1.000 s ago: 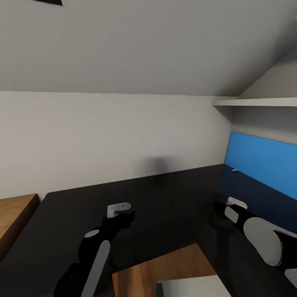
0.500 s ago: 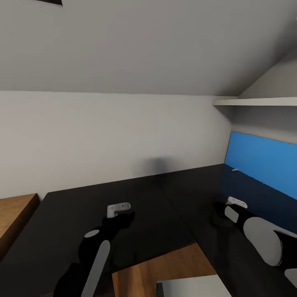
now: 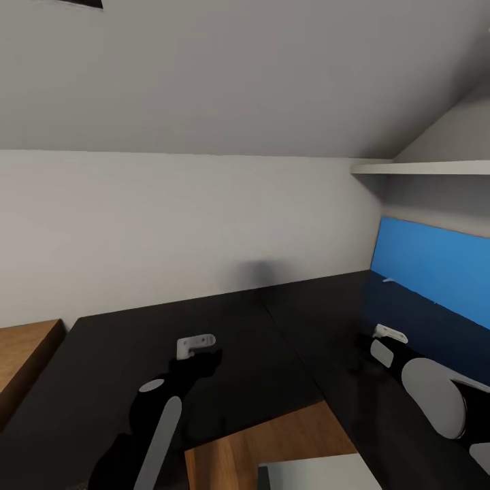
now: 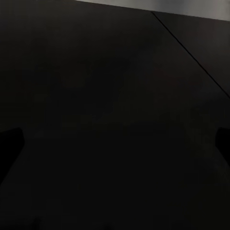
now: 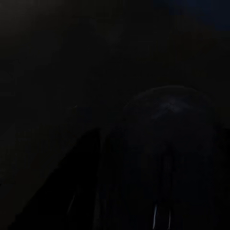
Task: In the bedroom, organize the workspace by keeping the computer under the desk, ensuring the monitor is on the desk, placing the keyboard on the desk next to the monitor, placing the mouse on the desk next to the keyboard, moving the folder from the swivel chair onto the desk next to the mouse, stacking the notebook on top of the folder with the pen on top of the notebook, and positioning the swivel chair next to the desk.
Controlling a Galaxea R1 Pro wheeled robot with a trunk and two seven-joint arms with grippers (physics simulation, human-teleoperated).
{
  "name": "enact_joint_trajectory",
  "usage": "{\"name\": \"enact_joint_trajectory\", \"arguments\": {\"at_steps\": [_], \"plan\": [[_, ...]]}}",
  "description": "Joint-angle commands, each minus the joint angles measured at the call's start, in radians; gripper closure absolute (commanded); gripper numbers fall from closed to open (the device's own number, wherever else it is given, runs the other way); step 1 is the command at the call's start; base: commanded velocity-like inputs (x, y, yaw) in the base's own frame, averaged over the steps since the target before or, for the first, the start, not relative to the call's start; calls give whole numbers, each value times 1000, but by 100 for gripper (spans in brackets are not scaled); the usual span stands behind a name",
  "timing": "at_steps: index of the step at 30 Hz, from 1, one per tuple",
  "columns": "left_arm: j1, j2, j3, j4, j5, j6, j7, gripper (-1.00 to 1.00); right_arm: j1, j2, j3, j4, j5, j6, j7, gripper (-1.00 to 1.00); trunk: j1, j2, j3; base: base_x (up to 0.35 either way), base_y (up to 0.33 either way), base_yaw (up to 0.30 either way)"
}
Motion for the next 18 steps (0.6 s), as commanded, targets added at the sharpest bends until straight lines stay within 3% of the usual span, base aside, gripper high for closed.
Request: {"name": "enact_joint_trajectory", "arguments": {"at_steps": [1,18], "plan": [[-1,0,-1,-1,11,3,9,-100,0,0,-12,16,-21,5,-3,100,0,0,-1,0,0,0],[-1,2,0,3,11,5,9,-100,0,-1,-12,16,-24,3,-4,100,0,0,-1,0,0,0]]}}
